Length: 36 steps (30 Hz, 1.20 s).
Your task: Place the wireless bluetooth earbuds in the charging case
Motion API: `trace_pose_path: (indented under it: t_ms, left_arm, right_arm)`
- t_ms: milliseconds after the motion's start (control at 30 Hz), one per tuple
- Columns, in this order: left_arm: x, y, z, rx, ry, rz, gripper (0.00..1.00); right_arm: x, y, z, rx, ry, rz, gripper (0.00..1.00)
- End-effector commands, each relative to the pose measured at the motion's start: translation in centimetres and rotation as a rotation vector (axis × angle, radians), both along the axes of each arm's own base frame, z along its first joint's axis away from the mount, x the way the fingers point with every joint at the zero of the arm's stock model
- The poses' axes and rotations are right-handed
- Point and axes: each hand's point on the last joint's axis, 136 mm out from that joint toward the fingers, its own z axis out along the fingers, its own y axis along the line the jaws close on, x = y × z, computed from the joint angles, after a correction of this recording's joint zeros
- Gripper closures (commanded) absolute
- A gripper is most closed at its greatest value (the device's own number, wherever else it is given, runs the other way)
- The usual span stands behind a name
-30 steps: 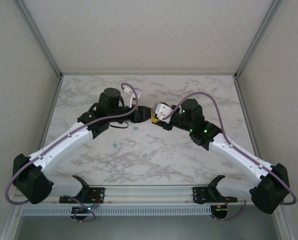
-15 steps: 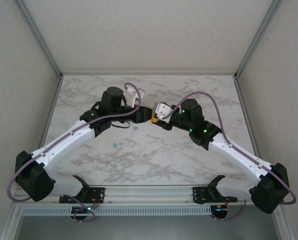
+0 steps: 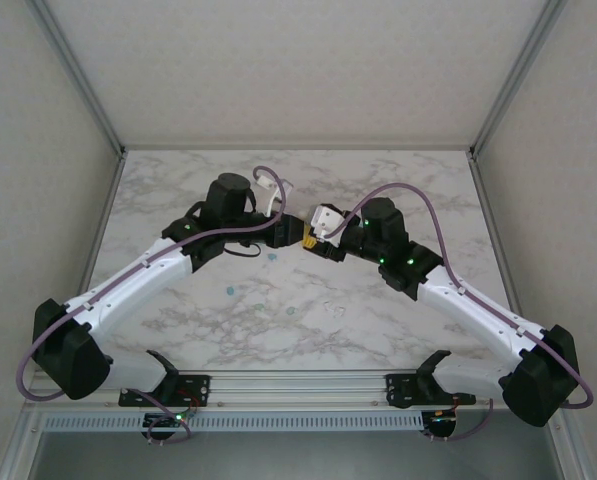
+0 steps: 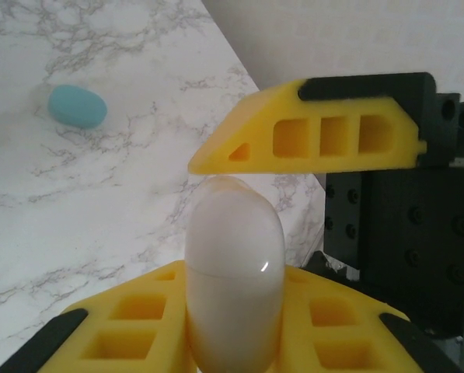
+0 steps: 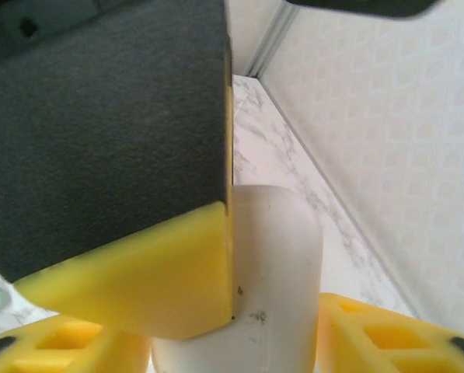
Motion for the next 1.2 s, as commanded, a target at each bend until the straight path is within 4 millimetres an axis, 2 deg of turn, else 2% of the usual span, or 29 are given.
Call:
trace_pose_path:
  t_ms: [0,133,200,267,300,367,467,533,600,800,1033,1167]
  left_arm:
    - [0.0,0.9,4.0,-0.070,-0.146,0.048,0.88]
    - [0.2,2.5,7.3,-0.149,-0.363,0.115,0.92]
    - [0.2,3.1,8.3,-0.194,-0.464,0.143,0.92]
    - [-0.4,3.0,9.1,-0.242,-0.571,0.113,0.90]
    - [-0.9,2.8,9.5,-0.264,-0.631,0.081,0.87]
    - [-1.1,2.7,9.5,-0.275,-0.701,0.075,0.88]
    - [-1.4,2.3,9.2,-0.273,-0.799,0.041,0.92]
    - [-1.3,2.4,9.4,-0.292,-0.843,0.056,0.94]
    - [-1.3,2.2,9.6,-0.313,-0.858,0.053,0.94]
    - [-1.6,2.1,10.2,-0.386,-0.874,0.058,0.96]
    - [-1.9,2.2,10.4,-0.407,-0.864,0.054,0.96]
    - [-2.2,2.0,10.4,-0.405,-0.863,0.035,0.95]
  right_arm:
    - [-0.4,-1.1,3.5,0.090,0.028,-0.067,0.34]
    - [-1.1,-3.3,6.4,0.292,0.256,-0.145,0.30]
    - [-1.5,-4.0,7.2,0.389,0.441,-0.140,0.30]
    - [-1.0,-4.6,7.6,0.464,0.613,-0.162,0.31]
    - [-0.7,-4.7,8.0,0.506,0.703,-0.157,0.32]
    - [-0.4,-4.4,8.7,0.565,0.850,-0.141,0.33]
    - [-1.7,-2.8,10.4,0.565,0.993,-0.002,0.33]
    - [-2.2,-2.1,11.6,0.560,1.039,0.059,0.33]
    - [-2.5,-1.6,11.9,0.539,1.047,0.077,0.32]
    - [-1.8,-0.6,10.5,0.472,1.108,0.037,0.33]
    - [-1.8,0.4,10.2,0.447,1.113,0.066,0.34]
    - [-1.1,0.5,10.2,0.463,1.111,0.041,0.35]
